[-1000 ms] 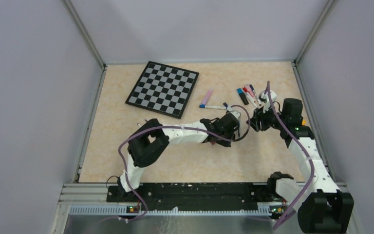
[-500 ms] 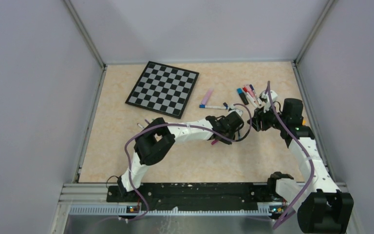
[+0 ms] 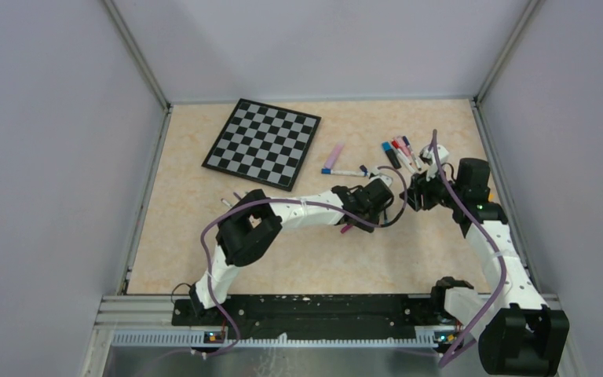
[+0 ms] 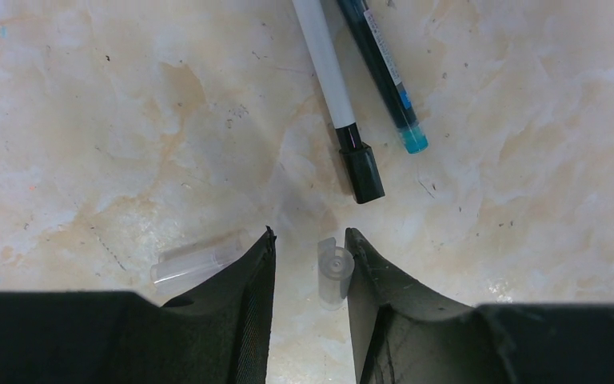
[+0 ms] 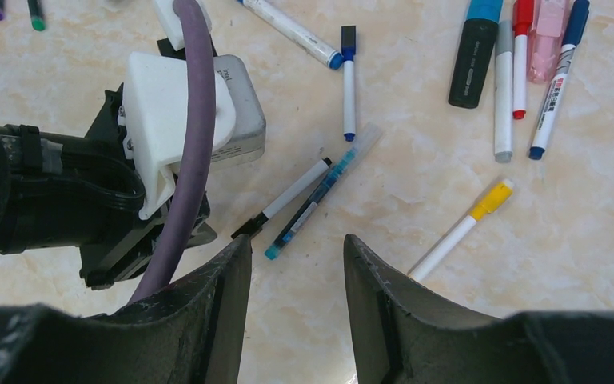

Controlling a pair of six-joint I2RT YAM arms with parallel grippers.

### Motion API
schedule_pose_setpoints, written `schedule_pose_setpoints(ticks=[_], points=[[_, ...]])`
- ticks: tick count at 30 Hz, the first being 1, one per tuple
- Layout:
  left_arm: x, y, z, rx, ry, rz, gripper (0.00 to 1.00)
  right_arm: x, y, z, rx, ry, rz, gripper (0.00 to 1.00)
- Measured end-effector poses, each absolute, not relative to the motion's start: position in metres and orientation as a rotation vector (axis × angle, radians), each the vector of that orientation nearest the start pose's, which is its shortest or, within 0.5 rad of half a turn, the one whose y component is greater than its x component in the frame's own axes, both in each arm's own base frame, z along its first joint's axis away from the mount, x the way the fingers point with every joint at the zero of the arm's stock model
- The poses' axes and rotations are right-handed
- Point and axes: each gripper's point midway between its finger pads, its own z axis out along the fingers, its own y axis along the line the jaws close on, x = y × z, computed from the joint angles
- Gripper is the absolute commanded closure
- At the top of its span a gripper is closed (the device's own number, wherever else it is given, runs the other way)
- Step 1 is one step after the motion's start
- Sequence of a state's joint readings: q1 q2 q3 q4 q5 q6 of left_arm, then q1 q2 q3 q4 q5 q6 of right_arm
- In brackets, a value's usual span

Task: Open the pen caps
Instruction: Place the pen cap at the center of the board.

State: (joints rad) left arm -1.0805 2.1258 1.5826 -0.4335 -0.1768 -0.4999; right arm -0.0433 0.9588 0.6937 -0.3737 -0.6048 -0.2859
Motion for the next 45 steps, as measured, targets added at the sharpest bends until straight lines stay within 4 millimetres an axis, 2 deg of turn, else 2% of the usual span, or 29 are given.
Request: schedule_pose_setpoints(ticks=[7,15,31,37,41,45], points=[[0.252,-0.444,0.037,0.664,2.482,-0.402,0.58,0.281,0.079,0.158,-0.592,2.030,0.476,0.55],[0.257,-0.447,0.049,0.645,2.458,-0.433,0.58,0.281,0.079,0.156,-0.603,2.030,0.484,0.55],[0.260,-0.442,0.052,0.622,2.462,-0.470,0.59,0.277,0.081,0.149,-0.612,2.043,0.504,0.55],[0.259,-0.437,0.071,0.603,2.418,-0.506,0.59,0.277,0.081,0.148,-0.612,2.046,0.510,0.55],[0.257,-0.424,0.090,0.579,2.363,-0.523,0.58,0.277,0.082,0.148,-0.616,2.043,0.518,0.55],[0.254,-0.405,0.113,0.556,2.283,-0.541,0.49,0.274,0.085,0.144,-0.631,2.038,0.538,0.55]])
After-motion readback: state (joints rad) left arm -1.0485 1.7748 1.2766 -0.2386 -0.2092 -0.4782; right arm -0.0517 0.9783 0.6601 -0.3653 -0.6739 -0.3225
